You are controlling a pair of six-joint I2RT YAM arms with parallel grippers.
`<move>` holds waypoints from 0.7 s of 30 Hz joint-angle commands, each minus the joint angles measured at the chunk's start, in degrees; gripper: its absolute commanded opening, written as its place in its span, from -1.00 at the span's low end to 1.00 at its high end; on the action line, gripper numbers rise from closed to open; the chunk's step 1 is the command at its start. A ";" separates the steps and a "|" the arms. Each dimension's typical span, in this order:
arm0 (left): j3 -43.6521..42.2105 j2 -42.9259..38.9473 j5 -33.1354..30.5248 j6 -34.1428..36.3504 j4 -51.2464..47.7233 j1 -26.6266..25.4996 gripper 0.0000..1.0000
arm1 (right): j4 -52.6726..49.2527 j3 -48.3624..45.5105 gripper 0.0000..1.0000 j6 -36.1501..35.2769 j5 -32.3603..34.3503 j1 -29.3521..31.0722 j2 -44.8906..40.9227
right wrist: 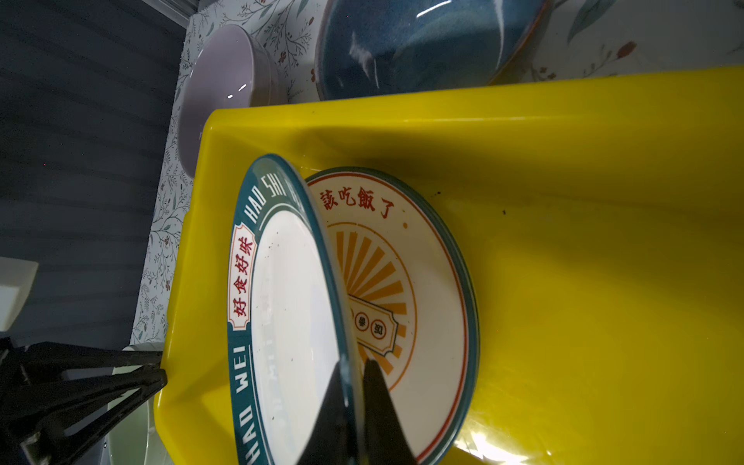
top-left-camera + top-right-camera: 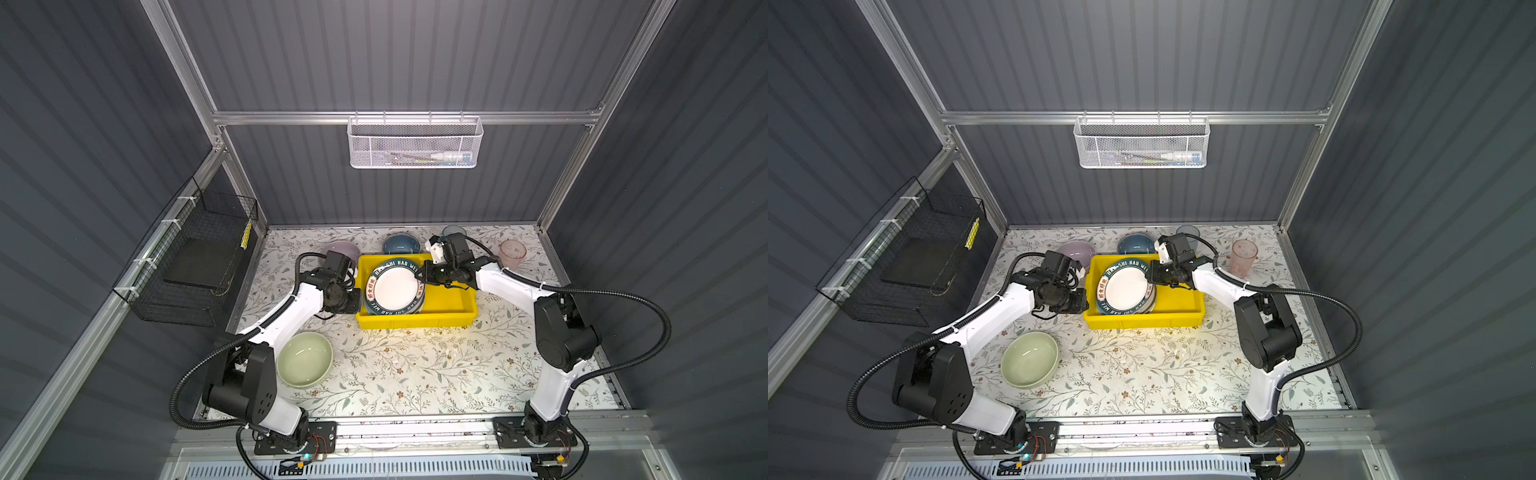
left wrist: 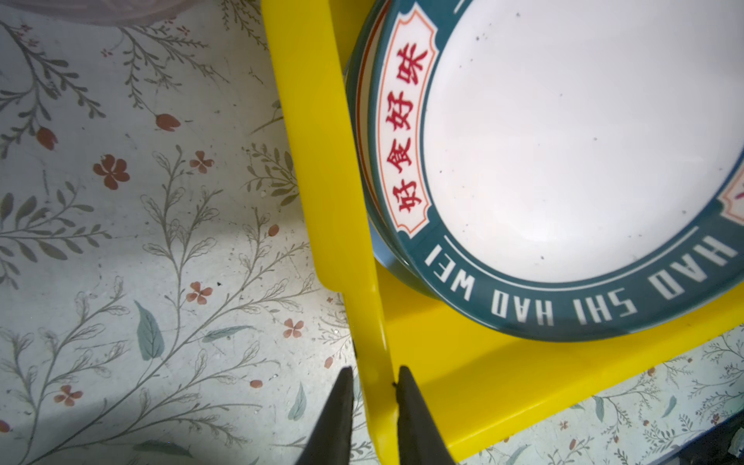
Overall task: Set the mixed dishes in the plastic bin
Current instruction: 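Carry the green-rimmed plate over the yellow bin with the right gripper, then lower the green-rimmed plate onto the sunburst plate and open the right gripper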
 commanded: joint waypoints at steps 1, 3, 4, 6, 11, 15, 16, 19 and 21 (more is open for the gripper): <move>0.80 0.98 -0.18 1.35 -1.24 0.43 -0.58 | 1.66 1.82 -0.98 0.75 -3.42 0.16 1.10; 0.77 0.97 -0.22 1.35 -1.25 0.43 -0.58 | 1.62 1.76 -0.95 0.85 -3.72 0.19 1.64; 0.75 1.04 -0.25 1.35 -1.25 0.38 -0.58 | 1.59 1.82 -0.94 0.73 -3.95 0.19 1.85; 0.86 1.06 -0.45 1.35 -1.33 0.43 -0.58 | 0.90 2.02 -0.89 0.41 -3.92 0.12 2.20; 1.01 1.20 -0.34 1.43 -1.33 0.43 -0.58 | -1.61 2.55 -0.69 -0.57 -2.70 0.16 2.45; 1.01 1.15 -0.30 1.39 -1.33 0.43 -0.58 | -4.87 3.54 -0.51 -1.96 -0.20 0.26 2.48; 1.07 1.15 -0.25 1.46 -1.34 0.43 -0.58 | -5.70 3.77 -0.48 -2.25 0.49 0.36 2.50; 1.10 1.22 -0.17 1.43 -1.33 0.43 -0.58 | -7.56 4.49 -0.43 -3.03 1.43 0.44 2.58; 1.07 1.24 -0.18 1.38 -1.33 0.43 -0.58 | -8.22 4.57 -0.37 -3.29 1.93 0.53 2.59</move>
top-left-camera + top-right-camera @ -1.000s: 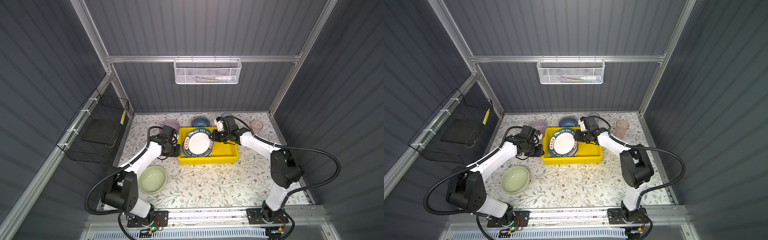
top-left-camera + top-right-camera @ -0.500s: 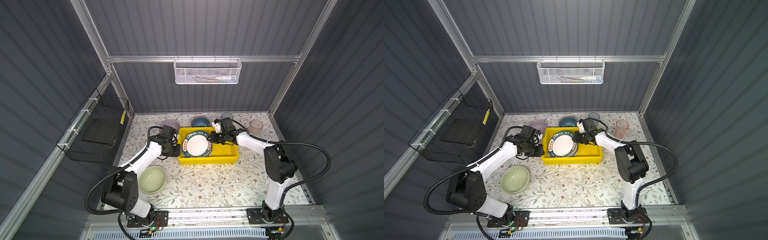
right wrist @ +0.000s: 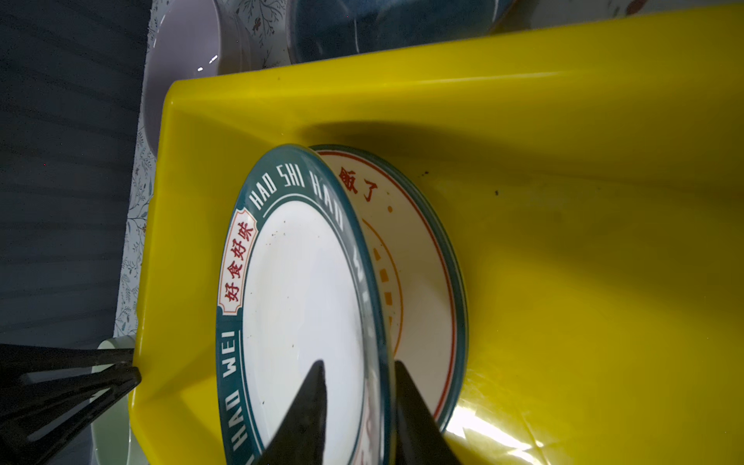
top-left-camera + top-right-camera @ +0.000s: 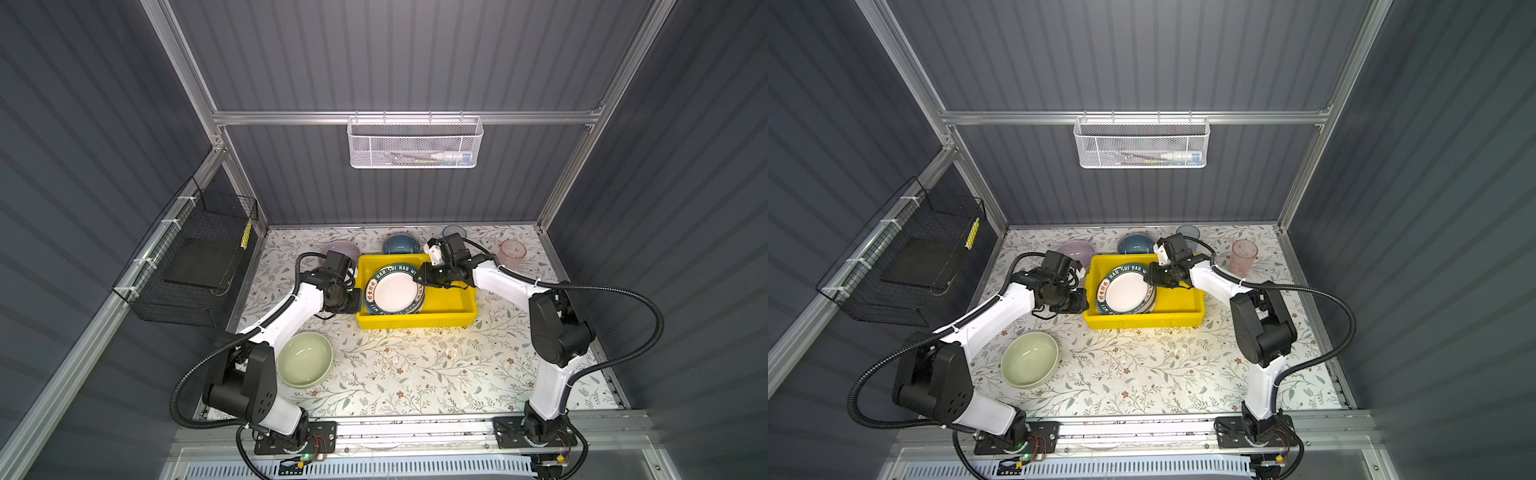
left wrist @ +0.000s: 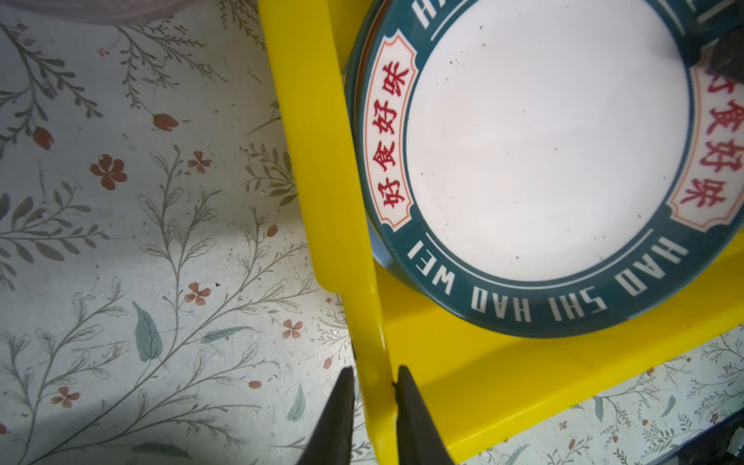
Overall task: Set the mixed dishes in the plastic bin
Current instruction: 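Lower the green-rimmed plate onto the sunburst plate and open the right gripper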
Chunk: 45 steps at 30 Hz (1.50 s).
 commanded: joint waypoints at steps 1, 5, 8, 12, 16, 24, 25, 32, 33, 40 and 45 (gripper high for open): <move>1.10 1.20 -0.30 1.42 -1.44 0.43 -0.58 | -2.79 1.69 -0.34 -1.76 1.22 0.63 0.76; 1.10 1.14 -0.27 1.42 -1.44 0.43 -0.59 | -3.41 1.88 -0.29 -2.07 1.22 0.99 1.48; 1.09 1.24 -0.28 1.59 -1.44 0.43 -0.59 | -3.73 1.99 -0.26 -1.90 1.22 1.21 1.82; 1.23 1.48 -0.20 1.59 -1.54 0.43 -0.59 | -4.19 2.14 -0.20 -1.94 3.89 1.63 2.25; 1.12 1.06 -0.23 1.70 -1.62 0.43 -0.59 | -5.94 2.81 -0.14 -2.20 6.35 2.10 2.54; 1.10 0.88 -0.19 1.70 -1.62 0.43 -0.59 | -8.37 3.38 0.01 -2.64 9.73 3.13 2.55; 1.11 0.87 -0.19 1.70 -1.62 0.43 -0.59 | -8.47 3.35 0.03 -2.64 9.95 3.20 2.68; 1.09 0.85 -0.19 1.87 -1.71 0.43 -0.59 | -10.31 4.02 0.16 -2.81 14.71 4.35 2.74; 1.10 0.87 -0.19 1.83 -1.79 0.43 -0.59 | -10.81 4.21 0.18 -2.98 15.68 4.70 2.76; 1.15 0.76 -0.19 1.94 -1.83 0.43 -0.59 | -14.28 5.93 0.33 -3.79 20.64 6.04 4.14; 1.11 0.62 -0.13 1.96 -1.88 0.43 -0.59 | -14.41 6.47 0.37 -3.47 20.03 6.66 5.48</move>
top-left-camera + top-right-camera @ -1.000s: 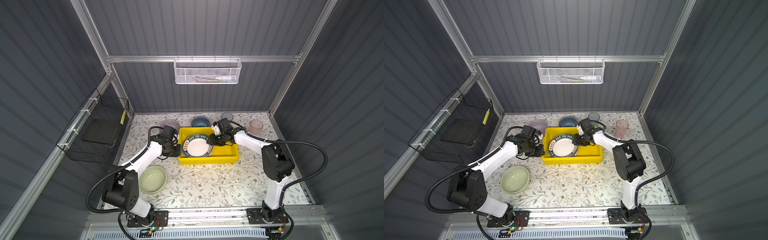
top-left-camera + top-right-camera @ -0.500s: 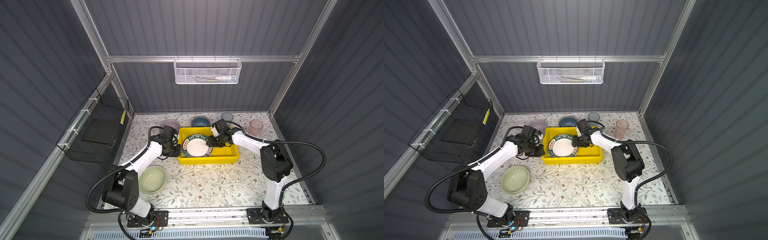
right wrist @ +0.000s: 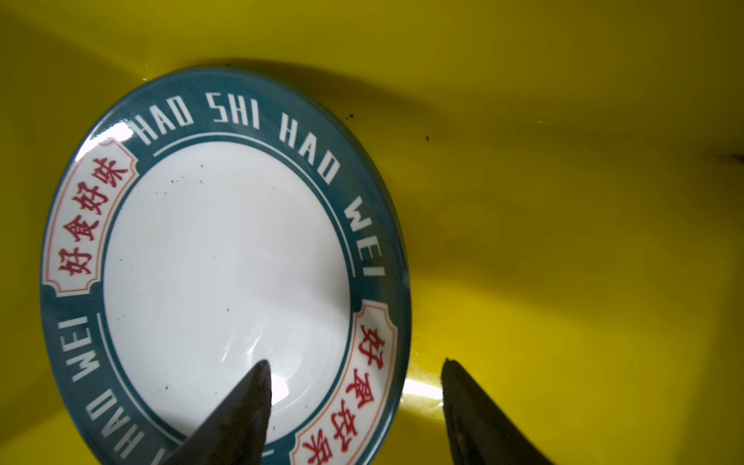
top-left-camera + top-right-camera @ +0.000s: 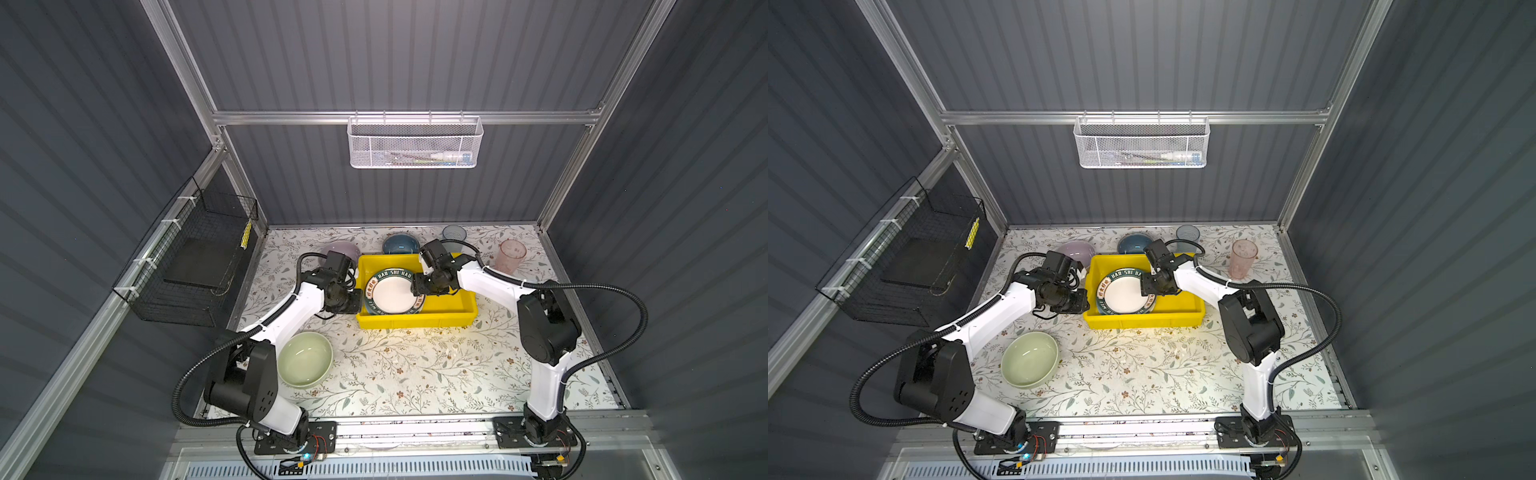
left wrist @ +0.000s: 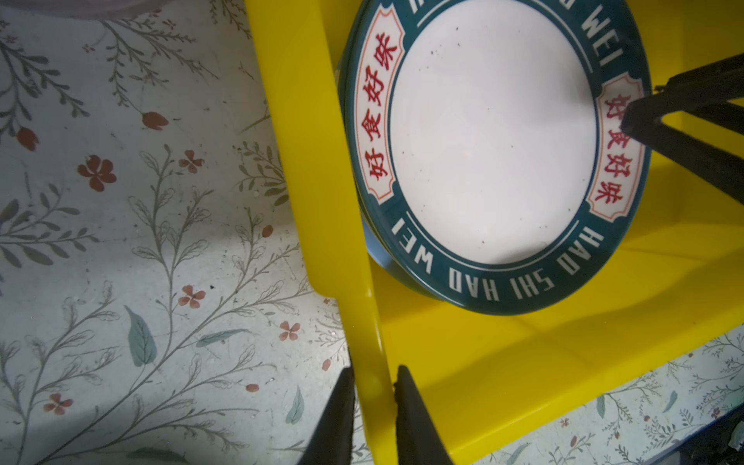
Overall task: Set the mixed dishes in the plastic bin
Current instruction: 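Lower the green-rimmed plate onto the sunburst plate and open the right gripper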
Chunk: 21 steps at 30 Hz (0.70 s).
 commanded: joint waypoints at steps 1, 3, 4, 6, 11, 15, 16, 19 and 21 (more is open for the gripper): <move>1.08 -0.12 -0.50 1.30 -1.93 0.43 -0.59 | -2.49 1.85 0.37 -0.22 1.29 0.42 2.31; 1.07 -0.20 -0.47 1.31 -1.84 0.43 -0.59 | -2.81 2.51 0.39 -0.26 0.90 0.51 3.19; 1.12 -0.20 -0.45 1.31 -1.89 0.43 -0.59 | -3.02 2.85 0.39 -0.27 0.65 0.55 3.56; 1.10 -0.20 -0.38 1.38 -1.91 0.43 -0.59 | -3.13 3.34 0.39 -0.34 0.20 0.71 4.05; 1.08 -0.21 -0.21 1.40 -1.88 0.43 -0.59 | -2.60 4.02 0.40 -0.80 -2.18 1.14 4.43; 1.08 -0.27 0.03 1.43 -1.86 0.43 -0.59 | -1.39 4.02 0.40 -0.65 -4.70 1.30 4.24; 1.07 -0.21 0.08 1.48 -1.84 0.43 -0.59 | -1.02 4.02 0.40 -0.55 -5.13 1.25 4.14; 1.14 -0.20 0.46 1.57 -1.75 0.43 -0.59 | -0.57 4.02 0.41 -0.37 -5.58 1.24 4.00; 1.06 -0.29 0.85 1.66 -1.59 0.43 -0.59 | -0.59 3.89 0.41 -0.33 -5.35 1.24 3.85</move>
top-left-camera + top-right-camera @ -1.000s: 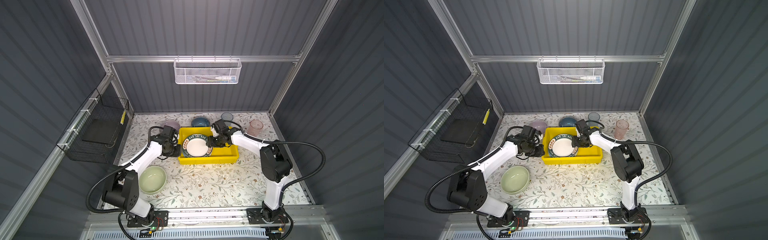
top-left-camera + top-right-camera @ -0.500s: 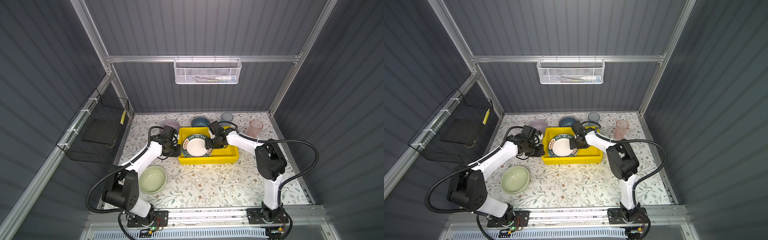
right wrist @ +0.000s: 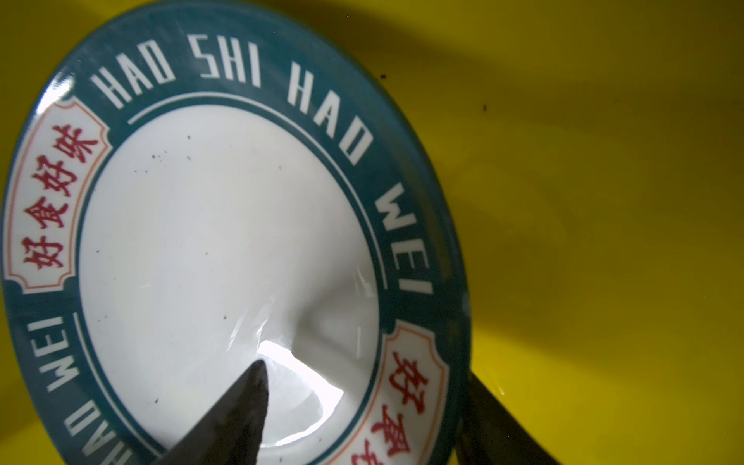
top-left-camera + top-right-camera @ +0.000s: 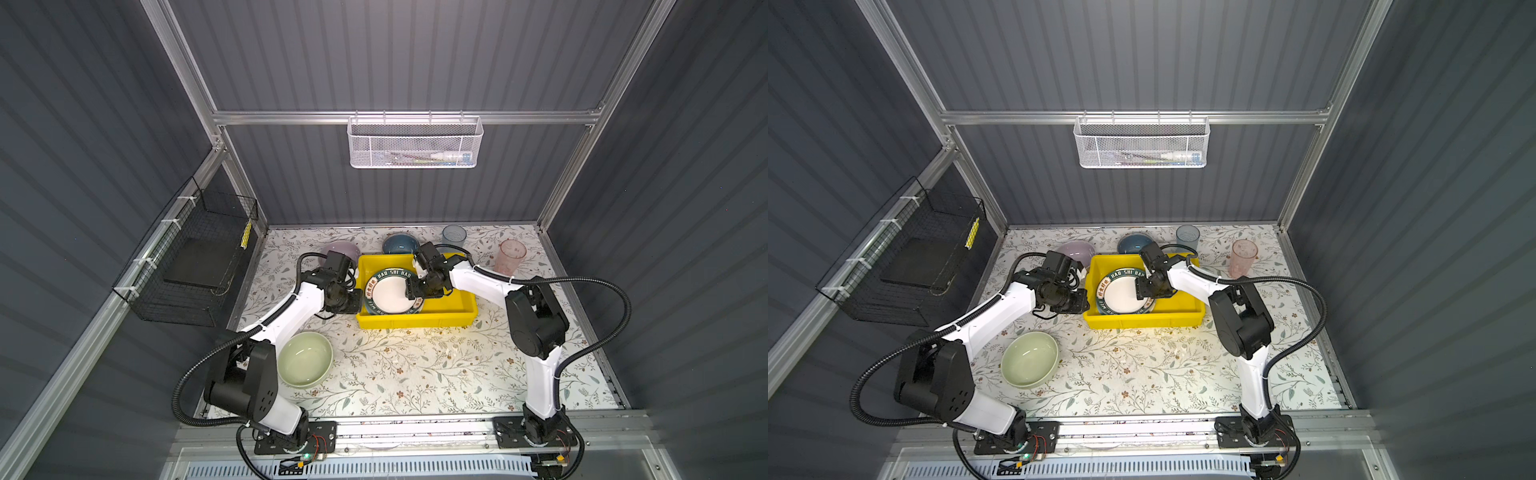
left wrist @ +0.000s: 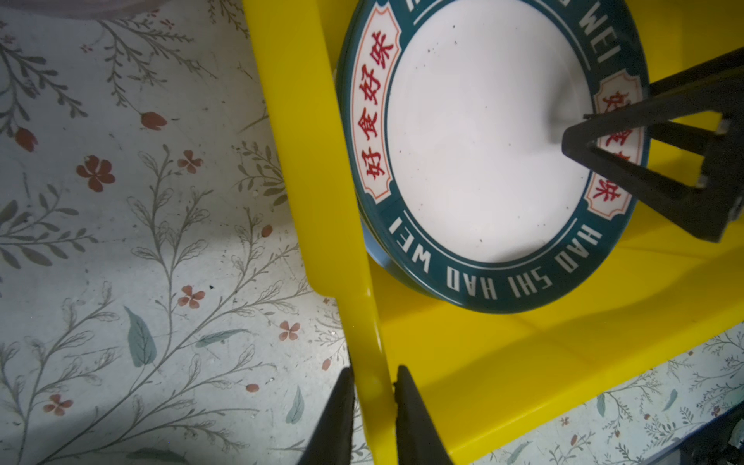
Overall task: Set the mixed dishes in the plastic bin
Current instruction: 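Lower the green-rimmed plate onto the sunburst plate and open the right gripper, then withdraw the right gripper from the bin while the left moves toward the pale green bowl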
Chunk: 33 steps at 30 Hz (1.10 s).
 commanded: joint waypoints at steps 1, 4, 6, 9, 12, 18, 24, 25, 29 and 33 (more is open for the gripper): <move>1.03 -0.36 0.84 1.48 -1.47 0.43 -0.59 | 0.41 1.13 0.41 -0.07 -1.39 0.42 -0.27; 1.07 -0.55 1.10 1.52 -1.40 0.43 -0.58 | -0.39 1.04 0.43 -0.15 0.26 0.37 -0.90; 0.99 -1.10 0.21 1.46 -1.36 0.43 -0.56 | -1.10 0.81 0.44 -0.29 1.70 0.25 -1.77; 0.49 -2.08 -0.94 1.06 -1.01 0.43 -0.47 | -1.24 -0.45 0.49 -1.00 1.73 -0.24 -4.07; 0.37 -2.59 -1.73 0.62 -0.93 0.43 -0.27 | -1.16 -2.20 0.53 -1.73 1.41 -1.26 -7.52; 0.28 -5.32 -5.00 -2.43 -2.99 0.43 0.21 | -2.62 -6.26 0.58 -3.86 2.32 -2.15 -15.54; 2.50 -10.38 -14.63 -6.97 -11.22 0.43 0.31 | -1.34 -13.68 0.61 -3.57 2.12 -2.20 -24.97; 2.80 -11.08 -15.72 -7.79 -12.61 0.46 0.31 | -0.92 -14.93 0.61 -3.32 1.75 -2.21 -26.57; 1.70 -13.38 -16.14 -11.02 -14.62 0.43 0.34 | 0.56 -19.23 0.61 -2.21 -0.24 -2.22 -31.45; -3.50 -16.08 -13.45 -15.51 -11.64 0.43 0.32 | 0.96 -22.89 0.62 -1.28 -1.28 -2.22 -36.17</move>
